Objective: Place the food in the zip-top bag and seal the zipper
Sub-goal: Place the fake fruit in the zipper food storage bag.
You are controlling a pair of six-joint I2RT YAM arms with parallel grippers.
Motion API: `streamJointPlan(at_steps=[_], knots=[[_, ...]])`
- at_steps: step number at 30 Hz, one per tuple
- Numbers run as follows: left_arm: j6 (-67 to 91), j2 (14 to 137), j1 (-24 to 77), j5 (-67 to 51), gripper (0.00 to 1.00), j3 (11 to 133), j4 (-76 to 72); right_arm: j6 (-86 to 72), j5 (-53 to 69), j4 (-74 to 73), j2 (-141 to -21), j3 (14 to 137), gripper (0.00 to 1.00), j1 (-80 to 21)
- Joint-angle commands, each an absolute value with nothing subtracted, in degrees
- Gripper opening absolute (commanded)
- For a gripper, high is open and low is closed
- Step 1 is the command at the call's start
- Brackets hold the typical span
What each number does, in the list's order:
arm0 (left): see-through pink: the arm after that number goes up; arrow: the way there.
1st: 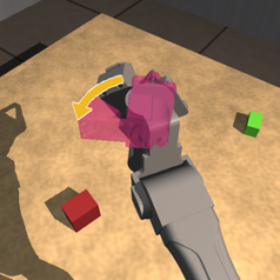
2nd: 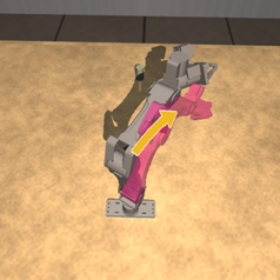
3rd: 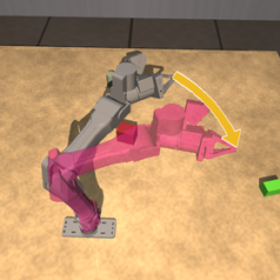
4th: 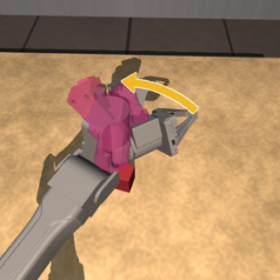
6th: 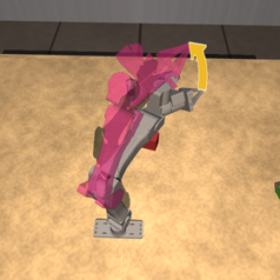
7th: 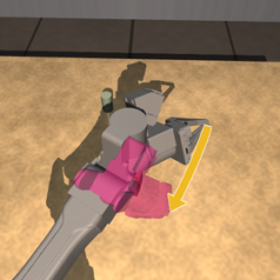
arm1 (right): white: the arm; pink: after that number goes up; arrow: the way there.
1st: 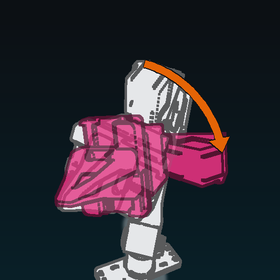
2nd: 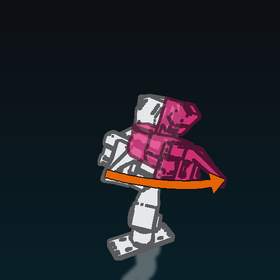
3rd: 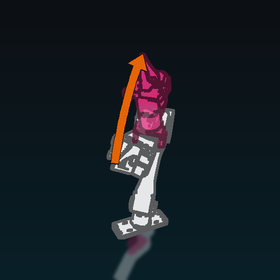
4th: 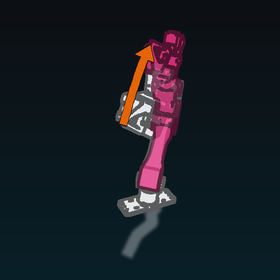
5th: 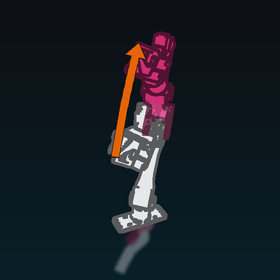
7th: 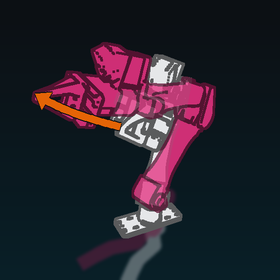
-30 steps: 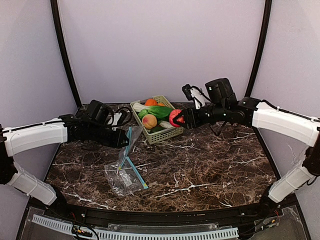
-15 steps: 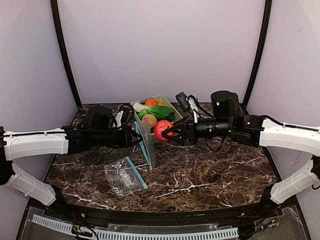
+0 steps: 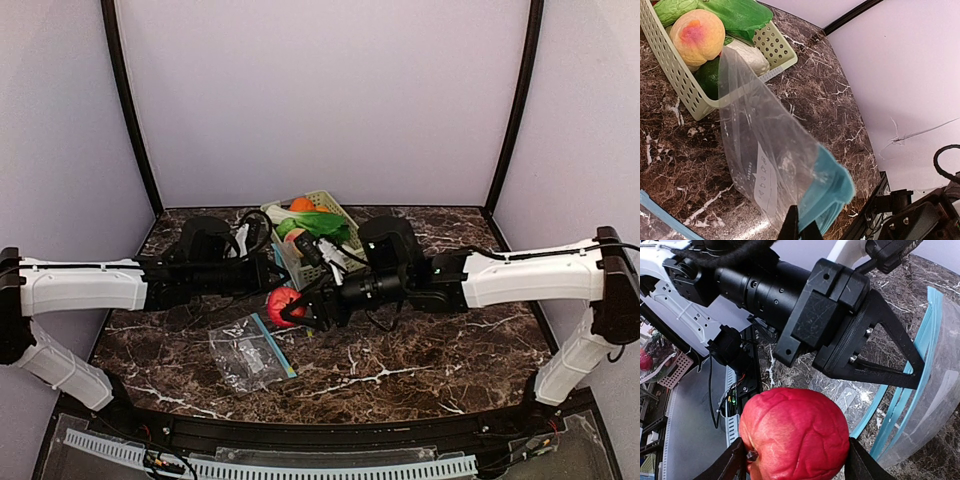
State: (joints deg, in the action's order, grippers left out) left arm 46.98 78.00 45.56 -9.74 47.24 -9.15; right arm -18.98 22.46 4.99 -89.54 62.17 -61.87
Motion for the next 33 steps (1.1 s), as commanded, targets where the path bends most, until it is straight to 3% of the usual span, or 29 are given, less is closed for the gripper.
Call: streamJointPlan(at_steps=[1, 33], knots=[[45.90, 77.94, 45.79, -8.66, 0.01, 46.24, -8.05, -20.20, 19.06, 7.22, -93.11, 65.91, 0.42, -62.78], [42.81, 76.51, 45.79, -10.47, 0.01, 44.81, -3.43, -24.05, 1.37, -1.41, -96.27, 67.39, 0.39, -61.47]])
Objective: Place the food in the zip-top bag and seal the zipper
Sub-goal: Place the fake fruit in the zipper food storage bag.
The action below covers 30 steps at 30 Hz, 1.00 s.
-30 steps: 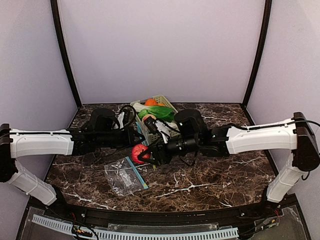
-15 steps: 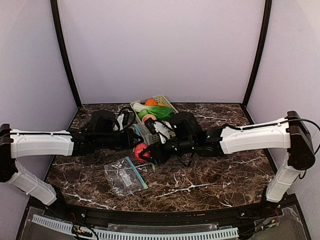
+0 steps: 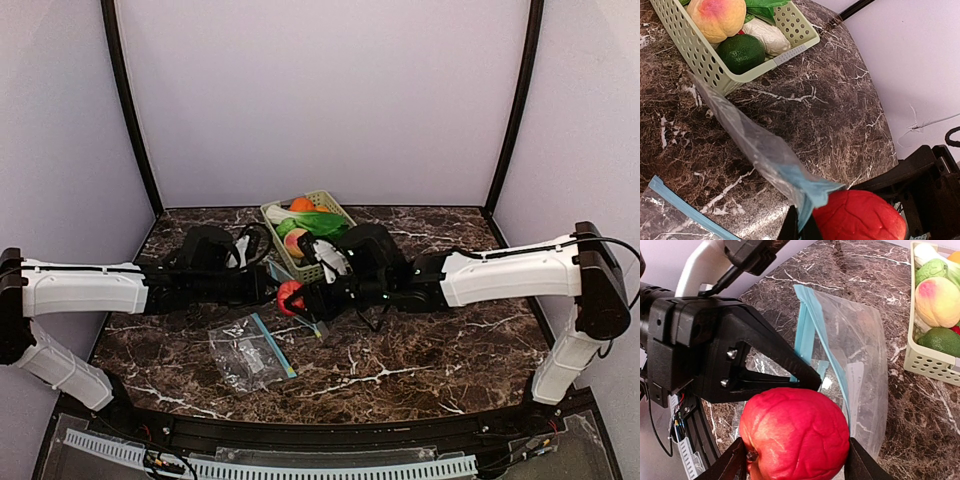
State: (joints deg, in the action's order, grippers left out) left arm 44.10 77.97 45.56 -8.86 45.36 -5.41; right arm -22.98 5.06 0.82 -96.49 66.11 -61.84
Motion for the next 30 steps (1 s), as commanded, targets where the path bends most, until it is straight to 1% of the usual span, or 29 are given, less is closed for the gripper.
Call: streamJointPlan(at_steps=[1, 10, 24, 30], knots=[[42.78, 76.59, 45.75, -10.66, 0.01, 44.82, -3.43, -24.24, 0.64, -2.30, -96.65, 67.79, 0.38, -61.47], [42.71, 77.67, 45.79, -12.77, 0.01, 45.53, -3.51, -25.69, -3.82, -7.51, -99.27, 70.71, 0.38, -61.36], [42.41, 77.78, 45.79, -14.27, 0.01, 45.79, -3.75, -26.73, -2.19, -12.21, -104.54, 75.61, 0.37, -61.17], [42.41, 77.50, 45.80, -14.91, 0.01, 46.07, -4.29, -26.81, -3.70, -15.38, -106.52, 77.60, 0.37, -61.14]])
